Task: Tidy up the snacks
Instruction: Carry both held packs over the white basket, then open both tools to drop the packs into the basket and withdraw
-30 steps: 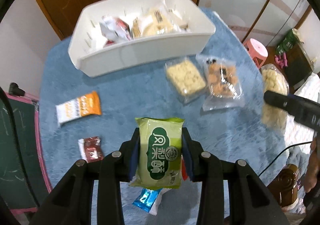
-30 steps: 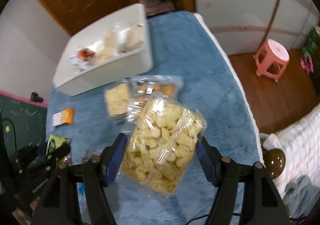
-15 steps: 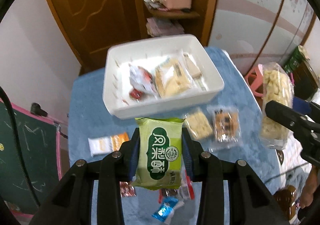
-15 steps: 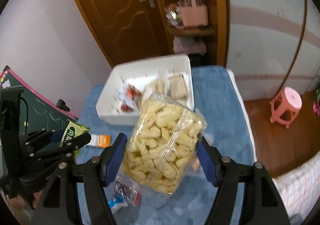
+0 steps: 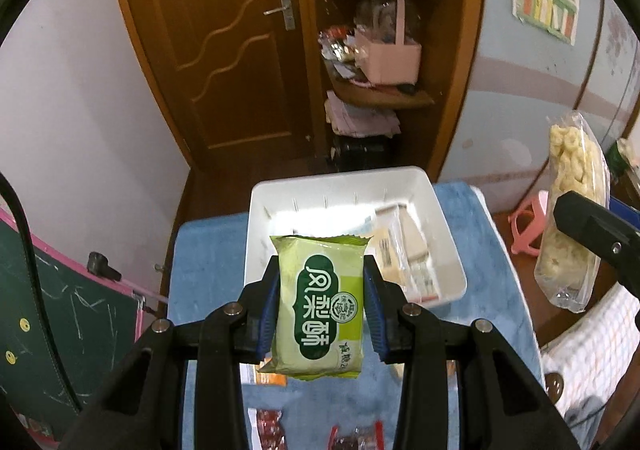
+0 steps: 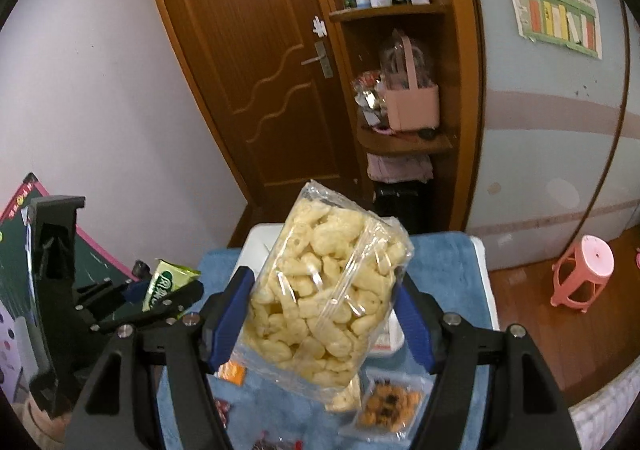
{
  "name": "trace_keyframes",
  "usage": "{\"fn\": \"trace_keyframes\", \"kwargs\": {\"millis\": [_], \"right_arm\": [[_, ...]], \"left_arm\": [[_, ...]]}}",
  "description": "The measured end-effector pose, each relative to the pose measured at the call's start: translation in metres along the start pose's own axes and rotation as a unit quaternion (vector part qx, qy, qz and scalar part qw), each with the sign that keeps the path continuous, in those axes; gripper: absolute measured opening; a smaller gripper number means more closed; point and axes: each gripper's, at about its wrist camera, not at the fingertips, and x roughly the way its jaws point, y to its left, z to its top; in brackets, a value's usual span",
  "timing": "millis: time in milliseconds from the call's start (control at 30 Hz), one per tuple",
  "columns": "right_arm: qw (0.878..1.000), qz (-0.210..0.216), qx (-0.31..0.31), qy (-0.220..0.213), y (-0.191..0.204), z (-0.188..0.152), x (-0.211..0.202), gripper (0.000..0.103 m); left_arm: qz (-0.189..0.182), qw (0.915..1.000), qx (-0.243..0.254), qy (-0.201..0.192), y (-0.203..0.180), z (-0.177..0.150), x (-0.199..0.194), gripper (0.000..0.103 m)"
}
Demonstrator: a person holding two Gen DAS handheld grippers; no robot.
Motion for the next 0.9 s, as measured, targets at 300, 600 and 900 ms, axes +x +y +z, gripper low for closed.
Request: {"fn": "trace_keyframes", "kwargs": {"millis": [300, 600, 900], "right_arm": [[1.000, 0.013, 0.014, 0.007, 0.002, 0.034, 0.046, 0.070], [0.997, 0.003, 0.035, 0.066, -0.007, 0.030, 0.111, 0.071], [0.986, -0.001, 0.068, 0.153, -0.025, 0.002, 0.167, 0.075]], "left_arm": [[0.021, 0.9994, -0.027, -0.008, 0.005, 0.034, 0.033, 0.036], [0.045, 0.9978, -0.043, 0.023, 0.013, 0.039, 0.092, 0.037], [0.079, 0.9931, -0.042, 0.076, 0.022, 0.022, 0.136, 0.098]]}}
